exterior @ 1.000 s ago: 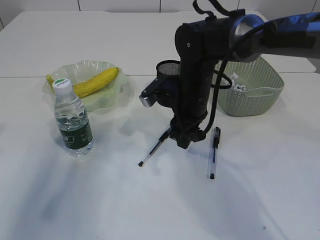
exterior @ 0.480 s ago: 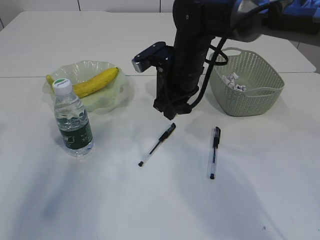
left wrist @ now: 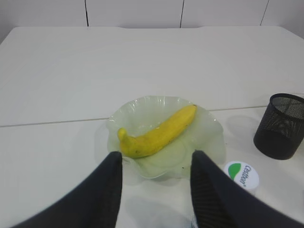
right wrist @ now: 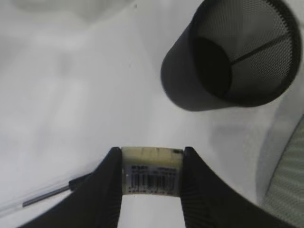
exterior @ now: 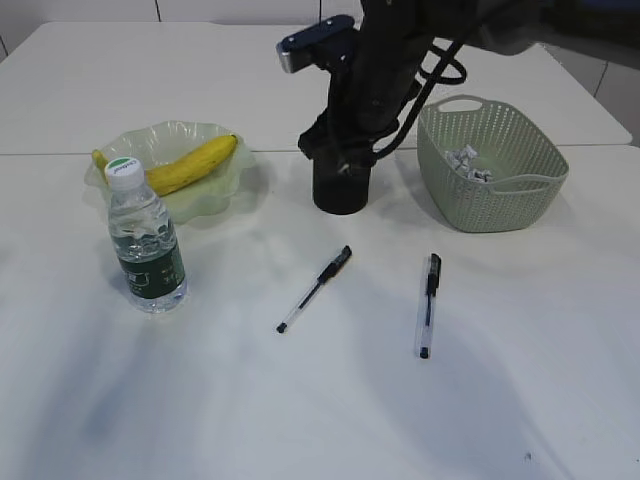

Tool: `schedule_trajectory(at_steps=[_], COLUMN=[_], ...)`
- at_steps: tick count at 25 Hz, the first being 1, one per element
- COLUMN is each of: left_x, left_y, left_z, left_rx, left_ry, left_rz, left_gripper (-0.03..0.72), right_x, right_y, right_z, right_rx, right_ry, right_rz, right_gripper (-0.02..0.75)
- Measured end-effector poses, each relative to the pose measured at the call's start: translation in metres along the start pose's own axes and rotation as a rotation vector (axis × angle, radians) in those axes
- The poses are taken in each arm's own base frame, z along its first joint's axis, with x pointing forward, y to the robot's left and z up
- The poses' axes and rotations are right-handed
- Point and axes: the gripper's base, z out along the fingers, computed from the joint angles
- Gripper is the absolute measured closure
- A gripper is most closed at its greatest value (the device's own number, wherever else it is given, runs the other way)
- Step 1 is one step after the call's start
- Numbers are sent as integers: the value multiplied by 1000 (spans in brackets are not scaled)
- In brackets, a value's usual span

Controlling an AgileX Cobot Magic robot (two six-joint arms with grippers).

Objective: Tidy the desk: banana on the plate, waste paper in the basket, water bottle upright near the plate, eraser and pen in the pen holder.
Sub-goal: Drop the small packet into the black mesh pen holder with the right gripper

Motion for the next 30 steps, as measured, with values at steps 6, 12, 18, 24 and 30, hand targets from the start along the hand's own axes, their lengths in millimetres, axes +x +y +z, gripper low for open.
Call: schedule_trajectory(at_steps=[6,12,18,24,30], left_x=[0,0,0,0,0], left_y=[0,0,0,0,0], left_z=[0,0,0,0,0], left_rx=[0,0,0,0,0], left_ry=[0,0,0,0,0], left_rz=[0,0,0,0,0], left_gripper=[358,358,358,358,358], right_x=[-17,-22,-26,-25,-20], right_y=[-10,-27,-51,-57,-53], right_z=[-17,-18,-21,-4,26], right_rx=[35,60,58,32,-1], right_ry=[-116,-212,-332,-359,-324], right_rz=[41,115,221,269,283], right_gripper=[479,479,479,479,479])
